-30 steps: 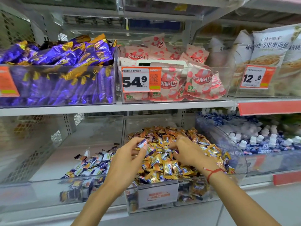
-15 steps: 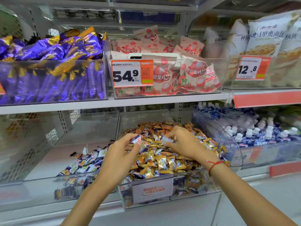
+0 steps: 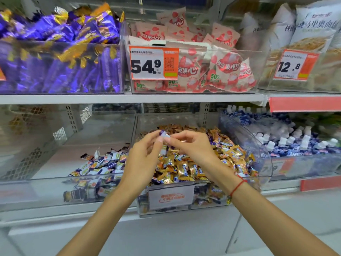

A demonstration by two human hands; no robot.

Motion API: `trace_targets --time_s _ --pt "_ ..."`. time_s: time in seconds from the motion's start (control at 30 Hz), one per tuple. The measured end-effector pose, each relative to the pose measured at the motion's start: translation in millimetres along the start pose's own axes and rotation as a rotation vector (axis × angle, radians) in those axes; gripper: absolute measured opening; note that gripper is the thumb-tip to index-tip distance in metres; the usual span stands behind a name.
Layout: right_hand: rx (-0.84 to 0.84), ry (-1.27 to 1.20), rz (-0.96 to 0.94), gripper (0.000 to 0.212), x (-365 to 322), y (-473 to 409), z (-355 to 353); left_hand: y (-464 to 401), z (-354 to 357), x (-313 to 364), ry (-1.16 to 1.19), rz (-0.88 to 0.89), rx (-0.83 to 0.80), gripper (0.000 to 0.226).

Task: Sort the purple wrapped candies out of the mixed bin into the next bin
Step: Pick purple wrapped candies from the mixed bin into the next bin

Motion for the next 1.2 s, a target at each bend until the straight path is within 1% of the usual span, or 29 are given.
trace_targets --time_s 0.1,0.2,0.33,0.47,0.5,0.57,0.6,0.67,0.7,0.73,0.77,0.8,0.87,0.93,0.97,1.07,1.13,1.17,1.2 --pt "-0.061 -0.028 0.035 0.017 0 2 10 2 -10 7 0.084 0.038 0.080 0.035" --pt "-0.098 -0.064 0.048 0.018 -4 4 18 -1 -24 6 0.124 0.023 0.162 0.033" --pt "-0.135 0.058 -0.022 0.014 -9 4 25 -4 -33 -2 0.078 0.001 0.117 0.029" --pt "-0.237 0.021 0.011 0.020 -4 8 40 -3 -43 -3 0.037 0.039 0.159 0.022" --pt "-0.247 0.062 -0.021 0.022 -4 6 40 -6 -47 -3 0.035 0.048 0.172 0.020" --pt "-0.263 0.282 -0.169 0.025 -7 -1 35 -12 -58 -5 0.049 0.048 0.215 0.018" --pt "-0.315 0.427 -0.240 0.026 -5 -3 35 -15 -64 -6 0.060 0.043 0.245 0.018" --pt "-0.498 0.668 -0.306 0.031 6 4 42 -19 -74 -9 0.091 0.015 0.292 0.019" --pt "-0.560 0.769 -0.345 0.036 13 9 47 -20 -76 -12 0.112 -0.007 0.300 0.018" --pt "-0.576 0.855 -0.395 0.039 19 11 52 -20 -77 -14 0.135 -0.031 0.294 0.018" --pt "-0.548 0.906 -0.446 0.040 22 12 55 -19 -77 -16 0.146 -0.044 0.283 0.018" --pt "-0.476 0.938 -0.489 0.038 19 10 55 -18 -77 -17 0.148 -0.046 0.270 0.018" --pt "-0.270 1.041 -0.577 0.031 10 0 48 -15 -77 -16 0.125 -0.035 0.245 0.019" --pt "-0.114 1.153 -0.592 0.027 7 -11 33 -13 -75 -15 0.107 -0.022 0.222 0.018" --pt "-0.079 1.180 -0.574 0.024 7 -16 25 -12 -74 -14 0.096 -0.014 0.211 0.018" --pt "-0.081 1.086 -0.479 0.020 12 -25 12 -11 -71 -13 0.064 0.015 0.176 0.018" --pt "-0.087 0.995 -0.487 0.018 5 -26 12 -11 -70 -13 0.040 0.022 0.174 0.018" --pt "-0.121 0.943 -0.487 0.020 2 -24 15 -11 -70 -14 0.025 0.020 0.180 0.018" --pt "-0.189 0.881 -0.458 0.022 2 -22 20 -11 -70 -15 0.014 0.015 0.190 0.019"
Point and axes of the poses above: each hand's wrist, its own y-axis away from the middle knuckle, its own z-axis out of the palm, x = y × z, the point moved 7 cm from there along -y, towards the middle knuckle, and after that the axes turned 13 degrees about x, right-handed, at the moved point
